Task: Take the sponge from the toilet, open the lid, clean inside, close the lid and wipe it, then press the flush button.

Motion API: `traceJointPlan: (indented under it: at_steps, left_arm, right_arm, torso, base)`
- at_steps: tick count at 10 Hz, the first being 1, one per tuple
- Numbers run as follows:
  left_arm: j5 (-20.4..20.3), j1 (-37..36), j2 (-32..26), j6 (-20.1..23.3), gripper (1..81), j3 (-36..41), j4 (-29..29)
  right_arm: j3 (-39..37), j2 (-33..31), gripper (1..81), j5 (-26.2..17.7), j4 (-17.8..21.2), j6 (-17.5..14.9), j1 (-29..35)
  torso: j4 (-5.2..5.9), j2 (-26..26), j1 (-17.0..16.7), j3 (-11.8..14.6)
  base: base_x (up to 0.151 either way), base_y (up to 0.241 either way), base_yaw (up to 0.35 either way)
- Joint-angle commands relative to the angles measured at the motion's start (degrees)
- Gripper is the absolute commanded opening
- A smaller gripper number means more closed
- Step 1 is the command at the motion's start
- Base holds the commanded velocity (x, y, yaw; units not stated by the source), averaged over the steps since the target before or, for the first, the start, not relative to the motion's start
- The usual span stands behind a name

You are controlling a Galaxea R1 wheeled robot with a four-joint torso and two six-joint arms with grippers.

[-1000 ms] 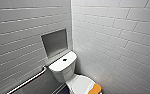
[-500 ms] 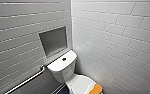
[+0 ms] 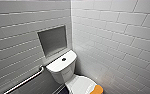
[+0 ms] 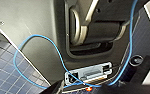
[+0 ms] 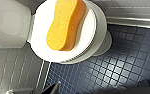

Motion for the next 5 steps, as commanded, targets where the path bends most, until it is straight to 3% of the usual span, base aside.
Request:
traceJointPlan:
  at_steps: [1,2,5]
  left_arm:
    - [3.84,0.17,-0.44,0.07,81.1,0.41,0.00]
    - [3.84,0.26,-0.44,0.07,81.1,0.41,-0.09]
    - [3.84,0.35,-0.44,-0.02,81.1,0.41,-0.18]
  right_arm:
    - [0.88,-2.74,81.1,-1.60,1.30,0.22,7.35]
    - [0.62,-2.48,81.1,-1.60,1.48,1.01,8.41]
    - [-0.70,-0.28,81.1,-1.78,1.48,2.42,12.01]
  torso:
    - [0.00,-5.57,3.61,0.13]
    - [0.00,-7.21,4.55,-1.29]
    - [0.00,-12.77,7.96,-2.36]
  base:
    - [0.000,0.000,0.000]
    - [0.000,0.000,0.000]
    - [0.000,0.000,0.000]
